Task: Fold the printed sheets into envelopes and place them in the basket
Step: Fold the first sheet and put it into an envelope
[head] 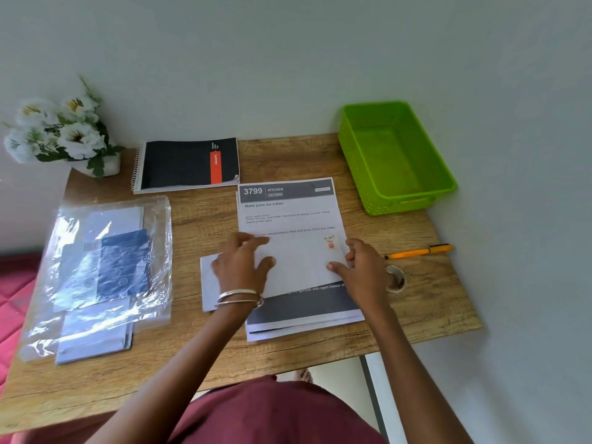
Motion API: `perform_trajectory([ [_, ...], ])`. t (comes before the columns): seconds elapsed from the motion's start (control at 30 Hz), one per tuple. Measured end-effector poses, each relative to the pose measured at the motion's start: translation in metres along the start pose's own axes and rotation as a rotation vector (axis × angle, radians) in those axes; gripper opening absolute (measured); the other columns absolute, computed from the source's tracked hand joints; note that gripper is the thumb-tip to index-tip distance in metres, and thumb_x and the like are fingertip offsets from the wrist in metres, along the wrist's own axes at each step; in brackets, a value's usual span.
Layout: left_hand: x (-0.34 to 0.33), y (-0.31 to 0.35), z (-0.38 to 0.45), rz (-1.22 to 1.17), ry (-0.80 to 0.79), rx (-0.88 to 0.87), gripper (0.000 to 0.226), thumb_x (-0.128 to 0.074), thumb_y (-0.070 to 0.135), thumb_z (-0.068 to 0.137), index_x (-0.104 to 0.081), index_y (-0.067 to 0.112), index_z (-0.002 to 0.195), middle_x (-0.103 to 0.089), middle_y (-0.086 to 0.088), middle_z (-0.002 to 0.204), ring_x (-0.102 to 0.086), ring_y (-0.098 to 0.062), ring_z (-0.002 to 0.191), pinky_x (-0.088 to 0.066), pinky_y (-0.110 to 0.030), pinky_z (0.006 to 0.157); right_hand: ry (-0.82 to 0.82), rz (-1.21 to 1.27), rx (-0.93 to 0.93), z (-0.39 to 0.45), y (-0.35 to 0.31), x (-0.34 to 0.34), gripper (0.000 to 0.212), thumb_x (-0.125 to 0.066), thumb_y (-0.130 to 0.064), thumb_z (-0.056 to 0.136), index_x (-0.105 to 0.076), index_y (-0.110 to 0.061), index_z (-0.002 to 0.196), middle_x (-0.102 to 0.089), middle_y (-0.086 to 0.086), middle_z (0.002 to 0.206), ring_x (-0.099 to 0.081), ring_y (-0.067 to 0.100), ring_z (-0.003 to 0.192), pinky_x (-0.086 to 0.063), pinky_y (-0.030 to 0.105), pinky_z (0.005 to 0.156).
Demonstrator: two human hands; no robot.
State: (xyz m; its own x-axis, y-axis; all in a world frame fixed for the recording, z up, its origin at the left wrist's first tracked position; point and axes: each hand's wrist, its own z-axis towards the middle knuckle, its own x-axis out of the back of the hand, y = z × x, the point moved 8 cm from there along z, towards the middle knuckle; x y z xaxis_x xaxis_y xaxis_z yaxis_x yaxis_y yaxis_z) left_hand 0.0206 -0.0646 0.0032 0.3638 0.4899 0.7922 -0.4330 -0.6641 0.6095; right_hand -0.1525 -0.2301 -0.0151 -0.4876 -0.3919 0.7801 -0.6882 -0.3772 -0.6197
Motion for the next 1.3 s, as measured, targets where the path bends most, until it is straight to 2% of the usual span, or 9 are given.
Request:
perform_trajectory([
  [0.13,0.018,-0.052,-0.019,0.109,-0.068,0.39,0.069,-0.078,0.037,0.068,-0.045,0.025,0.127,-0.03,-0.016,0.132,-0.033,-0.042,0.122,-0.034,-0.055,0.099,0.014,-0.07,-0.061,-0.001,0.007,-0.008,0.067,-0.079,-0.031,0.074,-0.05,-0.007,0.13,-0.058,0.016,0.118,-0.054,0.031,0.109,-0.047,0.042,0.088],
  [0.3,0.027,-0.065,-0.024,0.02,-0.018,0.491,0.081,-0.079,0.021,0.071,-0.033,0.02,0.138,-0.031,-0.021,0.133,-0.039,-0.044,0.118,-0.035,-0.052,0.097,-0.036,-0.064,-0.151,0.005,0.007,-0.011,0.066,-0.081,-0.025,0.073,-0.049,-0.004,0.126,-0.061,0.018,0.116,-0.057,0.033,0.108,-0.049,0.046,0.088],
  [0.5,0.044,-0.074,-0.019,-0.239,0.159,0.507,0.058,-0.071,0.007,0.077,-0.047,0.01,0.13,-0.055,-0.017,0.124,-0.054,-0.035,0.11,-0.045,-0.039,0.087,-0.09,0.164,-0.253,0.013,0.007,-0.006,0.06,-0.081,-0.011,0.071,-0.05,-0.008,0.122,-0.063,0.011,0.096,-0.061,0.028,0.096,-0.051,0.039,0.081],
  [0.67,0.066,-0.059,-0.007,-0.384,0.202,0.415,0.028,-0.065,0.016,0.084,-0.064,0.002,0.108,-0.068,-0.013,0.099,-0.062,-0.026,0.082,-0.047,-0.024,0.06,-0.134,0.405,-0.237,0.014,0.001,-0.001,0.023,-0.08,-0.018,0.074,-0.064,-0.008,0.087,-0.067,0.008,0.084,-0.062,0.02,0.079,-0.049,0.031,0.069],
  [0.73,0.077,-0.05,0.0,-0.468,0.196,0.355,0.024,-0.063,0.018,0.086,-0.066,0.003,0.104,-0.067,-0.01,0.093,-0.063,-0.024,0.078,-0.045,-0.022,0.055,-0.143,0.62,-0.247,0.013,0.0,0.003,0.03,-0.08,-0.026,0.074,-0.066,-0.001,0.079,-0.07,0.015,0.085,-0.064,0.023,0.079,-0.052,0.037,0.071],
  [0.87,0.09,-0.038,0.014,-0.591,0.147,0.318,0.023,-0.062,0.021,0.087,-0.066,0.007,0.105,-0.066,-0.005,0.092,-0.063,-0.018,0.074,-0.05,-0.028,0.061,-0.173,0.833,-0.228,0.011,-0.01,0.022,0.02,-0.075,-0.018,0.08,-0.071,-0.003,0.093,-0.073,0.015,0.096,-0.069,0.026,0.09,-0.056,0.042,0.08],
  [1.0,0.093,-0.023,0.033,-0.636,0.102,0.326,0.015,-0.066,0.025,0.084,-0.068,0.016,0.096,-0.068,0.0,0.09,-0.065,-0.023,0.081,-0.055,-0.041,0.075,-0.105,0.919,-0.192,0.008,-0.015,0.05,0.01,-0.072,-0.008,0.079,-0.071,-0.006,0.089,-0.075,0.008,0.087,-0.07,0.018,0.079,-0.057,0.029,0.064],
  [1.2,0.093,0.022,0.061,-0.727,0.036,0.245,0.026,-0.071,0.016,0.079,-0.067,0.011,0.104,-0.068,-0.003,0.094,-0.065,-0.019,0.081,-0.055,-0.035,0.072,-0.121,0.926,-0.185,-0.003,-0.007,0.086,0.012,-0.066,-0.007,0.084,-0.07,-0.007,0.095,-0.075,0.009,0.087,-0.07,0.02,0.076,-0.054,0.032,0.063],
  [1.3,0.087,0.05,0.075,-0.849,-0.004,0.19,0.032,-0.07,0.01,0.08,-0.062,0.011,0.111,-0.067,0.001,0.089,-0.064,-0.011,0.074,-0.054,-0.019,0.057,0.014,0.935,-0.16,-0.001,0.0,0.114,0.011,-0.064,-0.001,0.085,-0.069,-0.006,0.093,-0.075,0.006,0.08,-0.07,0.017,0.068,-0.056,0.028,0.053],
])
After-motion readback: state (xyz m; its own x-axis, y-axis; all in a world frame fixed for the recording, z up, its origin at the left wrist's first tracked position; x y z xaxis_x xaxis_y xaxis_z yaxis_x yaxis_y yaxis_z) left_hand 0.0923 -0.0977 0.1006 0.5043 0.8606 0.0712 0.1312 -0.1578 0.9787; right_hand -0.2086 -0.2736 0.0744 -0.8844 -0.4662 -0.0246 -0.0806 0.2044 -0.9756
